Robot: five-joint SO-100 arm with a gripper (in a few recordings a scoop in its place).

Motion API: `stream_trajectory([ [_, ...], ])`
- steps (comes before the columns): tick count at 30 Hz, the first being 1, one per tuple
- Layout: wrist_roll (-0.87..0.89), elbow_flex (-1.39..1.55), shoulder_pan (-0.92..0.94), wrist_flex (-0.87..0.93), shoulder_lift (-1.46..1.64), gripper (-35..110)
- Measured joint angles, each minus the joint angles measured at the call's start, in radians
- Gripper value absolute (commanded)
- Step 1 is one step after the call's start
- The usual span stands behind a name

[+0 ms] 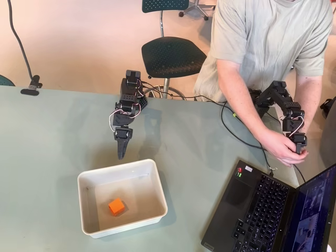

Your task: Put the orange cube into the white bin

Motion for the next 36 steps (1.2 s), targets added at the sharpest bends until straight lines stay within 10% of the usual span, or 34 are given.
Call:
stream_trajectory([
  [36,0.0,1.513,-0.155,0.178,1.62,5],
])
